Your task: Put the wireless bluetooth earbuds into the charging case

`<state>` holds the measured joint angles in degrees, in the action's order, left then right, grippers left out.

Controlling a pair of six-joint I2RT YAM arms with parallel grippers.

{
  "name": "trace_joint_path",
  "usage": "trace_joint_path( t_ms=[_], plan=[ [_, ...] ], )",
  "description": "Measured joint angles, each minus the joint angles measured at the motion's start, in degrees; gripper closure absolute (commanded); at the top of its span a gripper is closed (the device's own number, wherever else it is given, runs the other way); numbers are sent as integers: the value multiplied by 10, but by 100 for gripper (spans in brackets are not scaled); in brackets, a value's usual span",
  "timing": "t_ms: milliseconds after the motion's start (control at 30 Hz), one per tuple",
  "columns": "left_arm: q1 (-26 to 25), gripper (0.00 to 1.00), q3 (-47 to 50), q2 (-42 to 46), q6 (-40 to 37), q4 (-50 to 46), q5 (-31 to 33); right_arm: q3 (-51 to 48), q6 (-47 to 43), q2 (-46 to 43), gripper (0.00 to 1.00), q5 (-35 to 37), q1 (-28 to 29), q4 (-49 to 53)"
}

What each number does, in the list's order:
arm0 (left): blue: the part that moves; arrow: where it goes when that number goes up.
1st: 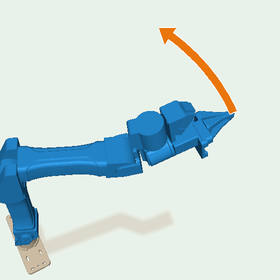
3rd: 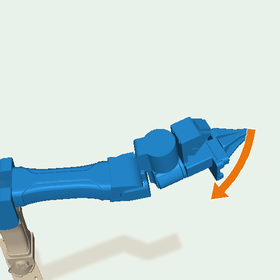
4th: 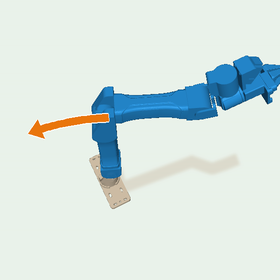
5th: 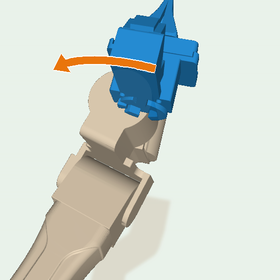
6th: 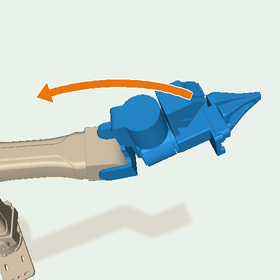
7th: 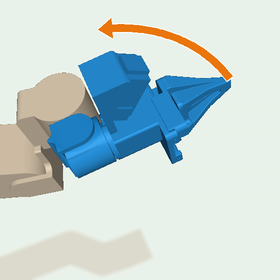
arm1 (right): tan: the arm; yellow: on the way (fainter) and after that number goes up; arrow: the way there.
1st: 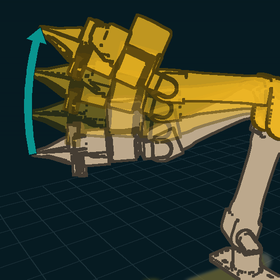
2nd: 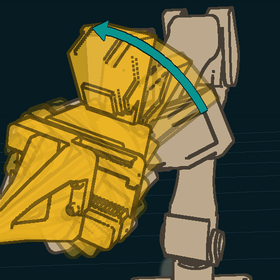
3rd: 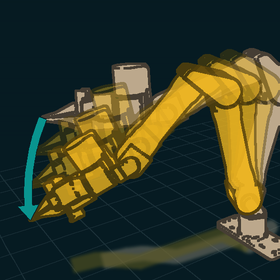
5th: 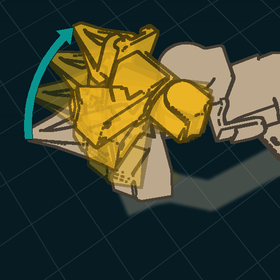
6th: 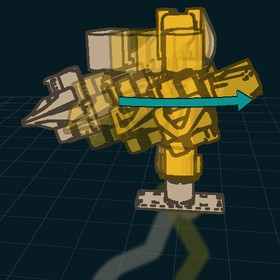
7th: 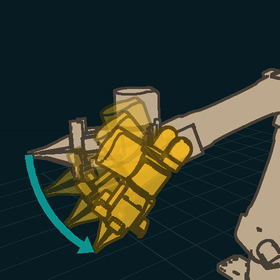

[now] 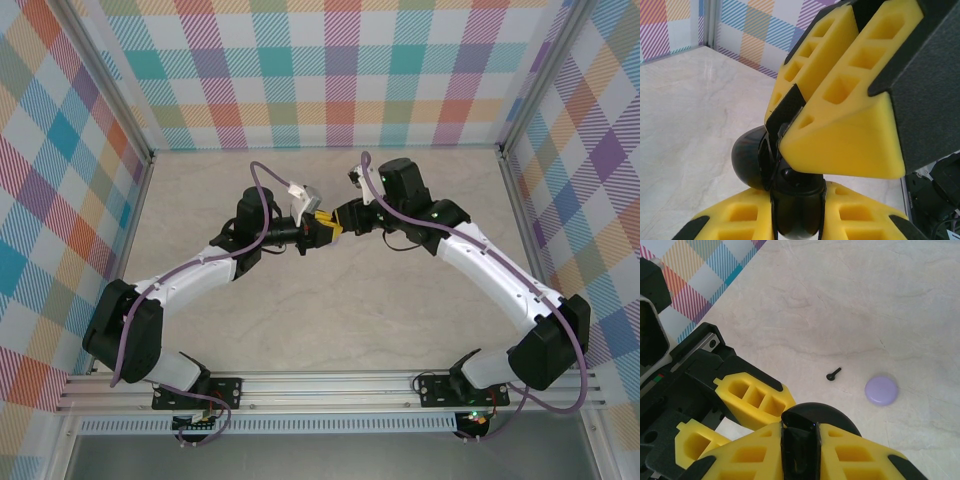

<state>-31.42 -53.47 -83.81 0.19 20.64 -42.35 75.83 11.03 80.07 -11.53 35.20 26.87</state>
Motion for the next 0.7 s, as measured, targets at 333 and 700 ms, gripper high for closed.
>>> trace_joint_path(
  t_ms=[333,700],
  plan=[
    [0,100,0,0,4,2,7,7,-9,10,74,-2,2,11],
    [0,100,0,0,4,5,10,22,-10,12,58,-9,2,25]
  ],
)
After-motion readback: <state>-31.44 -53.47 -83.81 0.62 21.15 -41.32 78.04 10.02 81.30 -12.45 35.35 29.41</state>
